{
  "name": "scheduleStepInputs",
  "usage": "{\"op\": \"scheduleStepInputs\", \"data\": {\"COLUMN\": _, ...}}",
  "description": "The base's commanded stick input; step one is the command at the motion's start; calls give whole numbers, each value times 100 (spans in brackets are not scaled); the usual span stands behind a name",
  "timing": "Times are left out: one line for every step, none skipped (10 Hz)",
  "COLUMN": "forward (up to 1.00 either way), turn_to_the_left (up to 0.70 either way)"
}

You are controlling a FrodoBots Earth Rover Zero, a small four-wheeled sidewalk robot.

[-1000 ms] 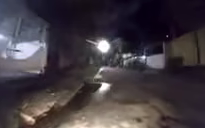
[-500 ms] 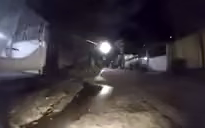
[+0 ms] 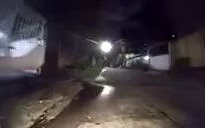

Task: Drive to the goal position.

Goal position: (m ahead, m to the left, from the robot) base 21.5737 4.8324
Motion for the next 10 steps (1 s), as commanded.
{"op": "scheduleStepInputs", "data": {"forward": 50, "turn_to_the_left": -47}}
{"op": "scheduleStepInputs", "data": {"forward": 50, "turn_to_the_left": -50}}
{"op": "scheduleStepInputs", "data": {"forward": 50, "turn_to_the_left": -50}}
{"op": "scheduleStepInputs", "data": {"forward": 50, "turn_to_the_left": -50}}
{"op": "scheduleStepInputs", "data": {"forward": 50, "turn_to_the_left": -48}}
{"op": "scheduleStepInputs", "data": {"forward": 50, "turn_to_the_left": -7}}
{"op": "scheduleStepInputs", "data": {"forward": 50, "turn_to_the_left": 0}}
{"op": "scheduleStepInputs", "data": {"forward": 50, "turn_to_the_left": 0}}
{"op": "scheduleStepInputs", "data": {"forward": 50, "turn_to_the_left": 0}}
{"op": "scheduleStepInputs", "data": {"forward": 50, "turn_to_the_left": 0}}
